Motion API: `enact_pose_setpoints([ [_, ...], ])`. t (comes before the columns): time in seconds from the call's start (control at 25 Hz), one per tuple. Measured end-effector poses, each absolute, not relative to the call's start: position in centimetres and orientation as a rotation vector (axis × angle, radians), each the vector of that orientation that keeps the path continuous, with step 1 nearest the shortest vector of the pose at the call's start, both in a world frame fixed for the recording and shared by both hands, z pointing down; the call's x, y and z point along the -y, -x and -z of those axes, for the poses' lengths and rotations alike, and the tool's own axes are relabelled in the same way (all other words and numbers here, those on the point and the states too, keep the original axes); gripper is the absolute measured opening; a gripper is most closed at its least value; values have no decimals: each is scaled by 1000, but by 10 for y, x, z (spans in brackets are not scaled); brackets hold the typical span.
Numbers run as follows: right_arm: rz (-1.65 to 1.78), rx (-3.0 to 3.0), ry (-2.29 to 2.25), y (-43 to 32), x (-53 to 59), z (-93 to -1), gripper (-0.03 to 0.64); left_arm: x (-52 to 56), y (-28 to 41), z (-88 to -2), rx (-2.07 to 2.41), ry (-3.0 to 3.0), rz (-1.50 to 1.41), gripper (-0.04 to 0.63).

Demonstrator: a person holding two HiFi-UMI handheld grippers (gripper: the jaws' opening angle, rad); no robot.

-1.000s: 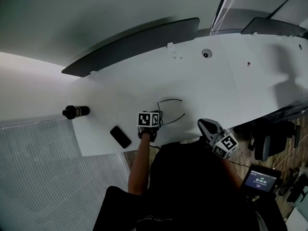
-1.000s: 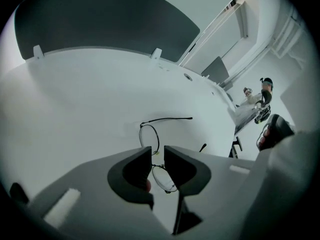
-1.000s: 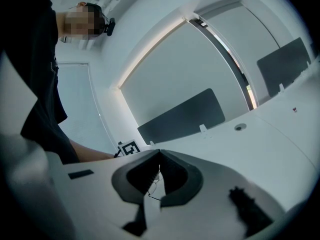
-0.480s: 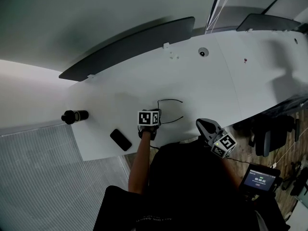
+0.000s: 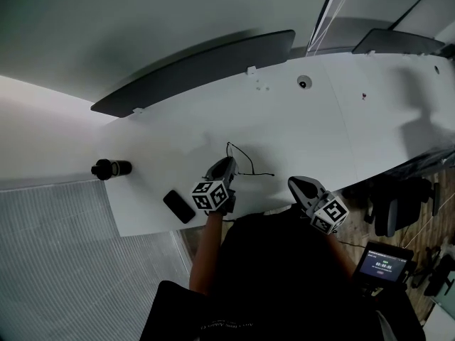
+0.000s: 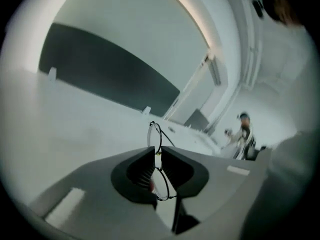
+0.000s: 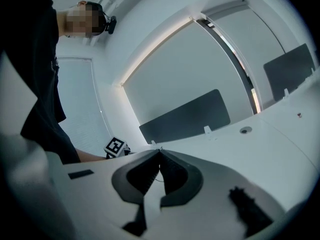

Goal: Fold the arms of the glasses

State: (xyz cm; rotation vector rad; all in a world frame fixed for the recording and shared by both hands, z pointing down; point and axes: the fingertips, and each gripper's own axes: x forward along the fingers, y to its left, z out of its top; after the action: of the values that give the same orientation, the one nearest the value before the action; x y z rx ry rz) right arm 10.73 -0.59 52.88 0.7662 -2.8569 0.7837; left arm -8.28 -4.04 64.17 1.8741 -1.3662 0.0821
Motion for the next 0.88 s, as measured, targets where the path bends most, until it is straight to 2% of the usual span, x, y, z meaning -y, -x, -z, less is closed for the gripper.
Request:
enact_pose_setpoints([
  [0.16, -705, 2880, -738, -84, -6, -527, 8, 28, 116, -638, 1247, -1528, 513, 43],
  [0.36, -685, 2898, -676, -71, -6, -516, 8, 21, 129, -644, 1144, -1149, 838, 41],
  [0.64, -595, 2942, -571, -32, -10, -493, 8, 22, 111, -638, 1000, -1098, 947, 41],
  [0.88, -480, 2970, -540, -19, 0, -464, 8, 28, 78, -582, 852, -1298, 948, 40],
])
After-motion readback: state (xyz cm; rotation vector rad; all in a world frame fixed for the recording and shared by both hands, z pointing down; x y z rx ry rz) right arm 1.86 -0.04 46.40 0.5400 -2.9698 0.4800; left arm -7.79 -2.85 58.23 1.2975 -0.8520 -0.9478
